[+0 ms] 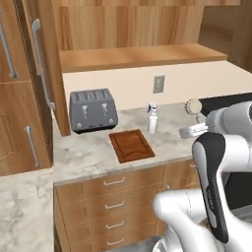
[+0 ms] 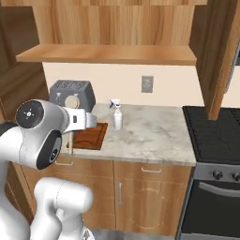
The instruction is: Grab the spray bottle from the cabinet, then place it next to the cutting board for sanitizing. Then grab the dish brush from the countertop next to the sink and place it next to the cutting board.
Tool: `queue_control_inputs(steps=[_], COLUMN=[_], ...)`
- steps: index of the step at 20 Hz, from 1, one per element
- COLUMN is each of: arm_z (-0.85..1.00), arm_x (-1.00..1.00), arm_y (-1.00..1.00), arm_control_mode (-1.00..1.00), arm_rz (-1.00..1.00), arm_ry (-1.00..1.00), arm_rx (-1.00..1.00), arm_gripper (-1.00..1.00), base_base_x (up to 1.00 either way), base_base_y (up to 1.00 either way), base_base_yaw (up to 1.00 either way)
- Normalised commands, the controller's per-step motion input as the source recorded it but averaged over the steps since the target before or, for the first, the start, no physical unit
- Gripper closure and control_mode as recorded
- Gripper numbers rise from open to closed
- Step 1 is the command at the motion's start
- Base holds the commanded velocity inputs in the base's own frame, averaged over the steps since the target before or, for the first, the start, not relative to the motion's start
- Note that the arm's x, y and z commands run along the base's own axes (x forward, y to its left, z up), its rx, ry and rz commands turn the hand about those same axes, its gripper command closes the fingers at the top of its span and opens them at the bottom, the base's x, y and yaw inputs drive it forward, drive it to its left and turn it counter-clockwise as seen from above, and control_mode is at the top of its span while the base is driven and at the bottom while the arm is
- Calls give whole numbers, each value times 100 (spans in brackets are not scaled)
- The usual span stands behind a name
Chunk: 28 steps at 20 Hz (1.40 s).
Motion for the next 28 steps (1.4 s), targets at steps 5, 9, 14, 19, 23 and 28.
queue_control_inputs(steps=[5, 9, 14, 19, 23, 28], arm_z=[0, 0, 0, 0, -62, -94], arm_x=[0, 0, 0, 0, 0, 10], arm_y=[0, 0, 0, 0, 45, 96], arm_control_mode=[100, 100, 100, 100, -100, -100], arm_rz=[0, 0, 0, 0, 18, 0], arm_ry=[0, 0, 0, 0, 8, 15], arm_rx=[0, 0, 0, 0, 0, 0], arm_gripper=[100, 100, 100, 100, 100, 100], base_base_x=[89, 49, 2, 0, 0, 0], base_base_y=[20, 12, 0, 1, 0, 0], base_base_yaw=[25, 26, 20, 31, 0, 0])
